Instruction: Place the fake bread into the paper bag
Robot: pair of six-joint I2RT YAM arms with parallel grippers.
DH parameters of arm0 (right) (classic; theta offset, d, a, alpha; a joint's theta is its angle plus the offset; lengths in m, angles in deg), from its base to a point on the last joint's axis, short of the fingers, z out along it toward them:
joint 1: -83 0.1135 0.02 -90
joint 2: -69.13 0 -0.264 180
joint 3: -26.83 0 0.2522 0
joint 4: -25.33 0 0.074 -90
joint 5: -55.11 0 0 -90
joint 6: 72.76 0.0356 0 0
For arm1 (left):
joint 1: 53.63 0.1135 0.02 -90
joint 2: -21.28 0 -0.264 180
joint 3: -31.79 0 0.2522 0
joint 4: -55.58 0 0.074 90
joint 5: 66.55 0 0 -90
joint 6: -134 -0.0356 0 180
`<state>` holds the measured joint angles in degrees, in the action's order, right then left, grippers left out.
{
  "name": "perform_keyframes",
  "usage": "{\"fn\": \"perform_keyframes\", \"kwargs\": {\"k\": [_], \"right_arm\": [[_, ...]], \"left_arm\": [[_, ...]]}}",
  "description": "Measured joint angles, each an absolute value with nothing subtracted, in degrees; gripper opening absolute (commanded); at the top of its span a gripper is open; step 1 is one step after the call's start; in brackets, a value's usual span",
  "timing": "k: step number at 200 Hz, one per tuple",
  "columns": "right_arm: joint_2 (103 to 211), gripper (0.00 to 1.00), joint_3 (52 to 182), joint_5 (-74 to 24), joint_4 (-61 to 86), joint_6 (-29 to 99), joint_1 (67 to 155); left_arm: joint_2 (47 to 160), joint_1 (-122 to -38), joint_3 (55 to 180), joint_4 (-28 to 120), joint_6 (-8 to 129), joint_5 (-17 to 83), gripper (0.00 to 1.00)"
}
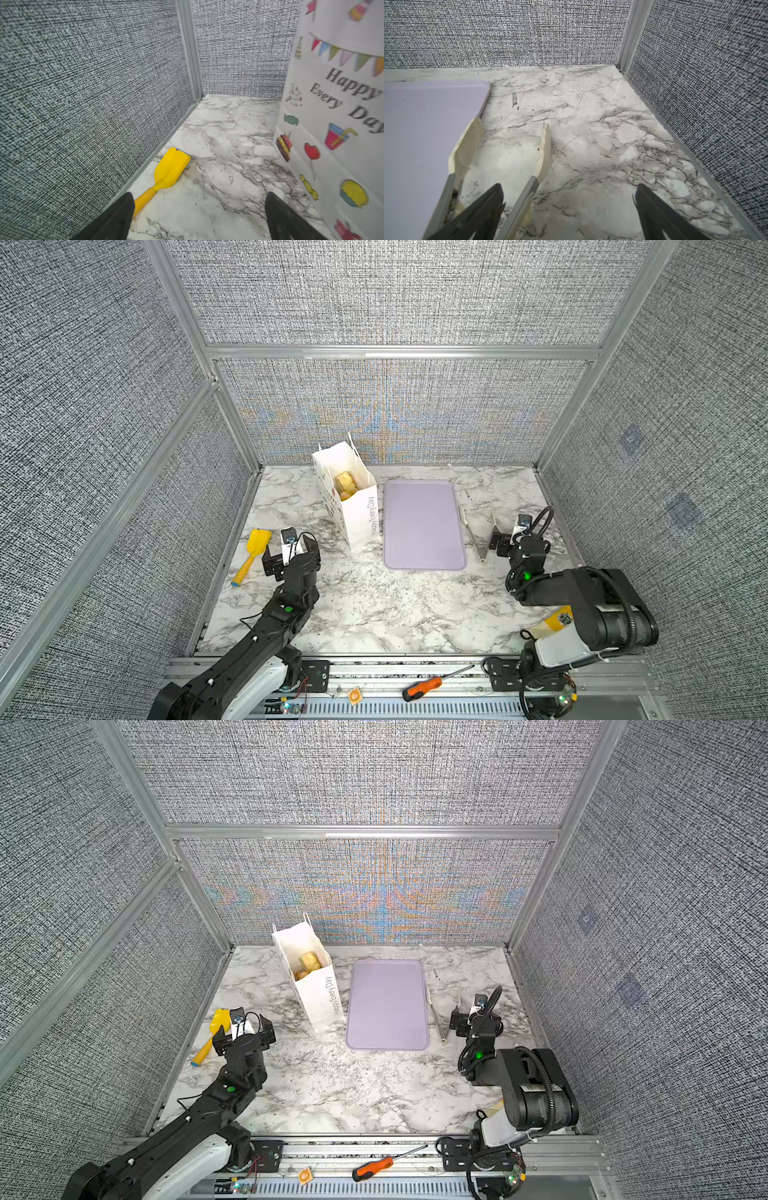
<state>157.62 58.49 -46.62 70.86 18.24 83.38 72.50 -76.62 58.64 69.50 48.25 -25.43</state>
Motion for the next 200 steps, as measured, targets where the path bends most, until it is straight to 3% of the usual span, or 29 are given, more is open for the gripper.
{"fn": "perform_keyframes", "kwargs": {"k": [60, 118, 168, 200], "right_arm": [[157.7, 0.99, 58.5, -46.4, 70.5, 18.5, 83.3], [157.7, 0.99, 58.5, -46.4, 70.5, 18.5, 83.3], [157.7, 1.00, 58.5, -46.4, 70.5, 18.5, 83.3], [157.7, 0.99, 58.5, -46.4, 70.5, 18.5, 83.3]], "left_arm": [[95.2, -69.6, 52.0, 100.1, 40.8, -19.4, 0.98], [103.3, -63.4, 50.9, 118.1, 40.1, -6.7, 0.98], [108.8, -60.1, 50.7, 125.1, 41.4, 1.7, 0.97], [108.9, -58.8, 54.1, 122.0, 42.6, 5.9, 0.98]]}}
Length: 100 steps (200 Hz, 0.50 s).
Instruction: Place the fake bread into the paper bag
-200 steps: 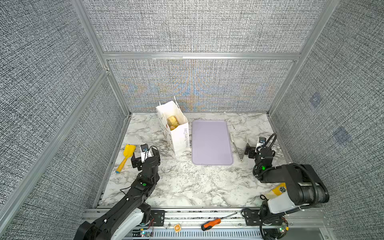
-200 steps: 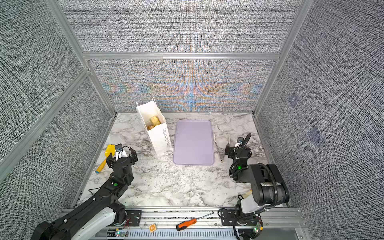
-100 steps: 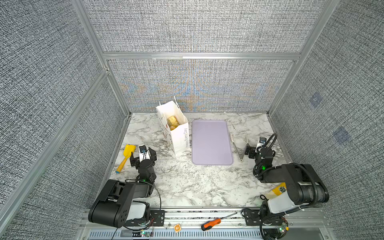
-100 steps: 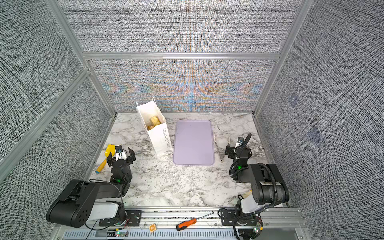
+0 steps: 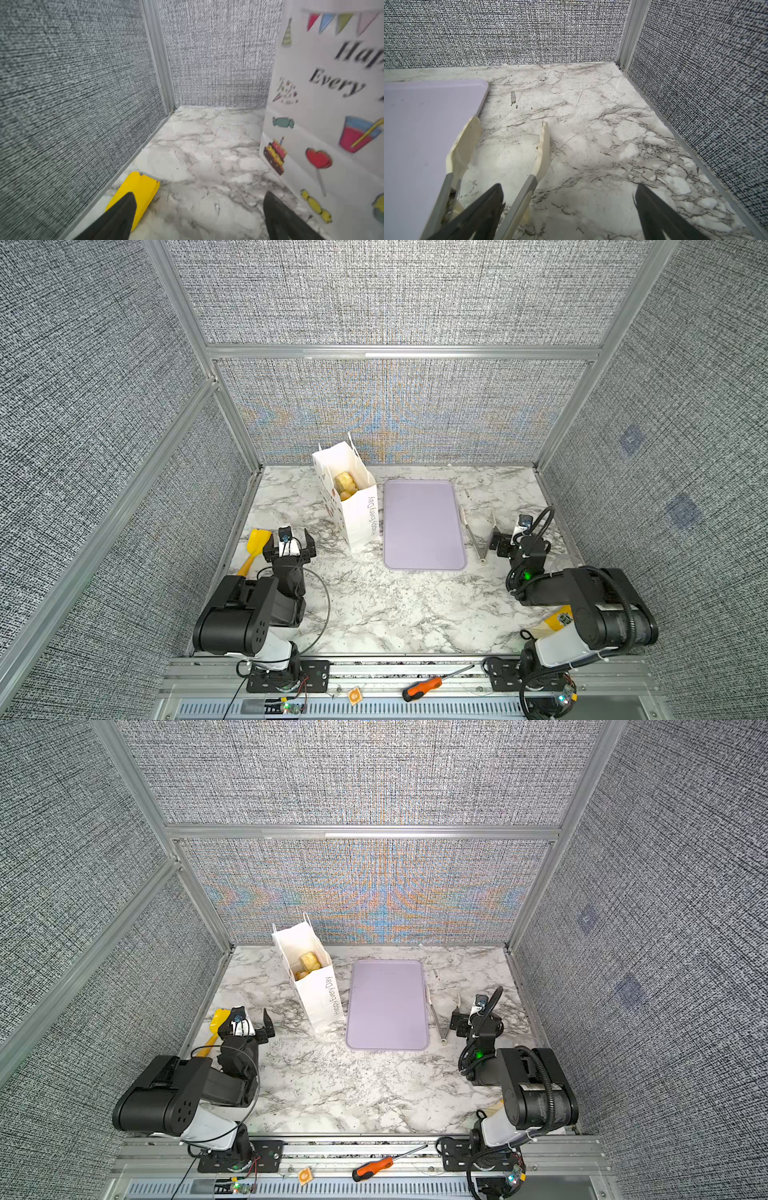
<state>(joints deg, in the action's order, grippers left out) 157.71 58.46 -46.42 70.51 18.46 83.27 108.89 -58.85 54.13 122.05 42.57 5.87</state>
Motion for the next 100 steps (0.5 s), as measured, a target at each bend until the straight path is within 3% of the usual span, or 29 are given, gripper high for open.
{"fn": "perform_keyframes", "kwargs": {"k": [100], "right_arm": [[157.7, 1.00, 58.4, -46.4, 70.5, 18.4, 83.3]], "left_arm": [[109.3, -58.0, 54.5, 120.0, 42.9, 8.4, 0.99]]}}
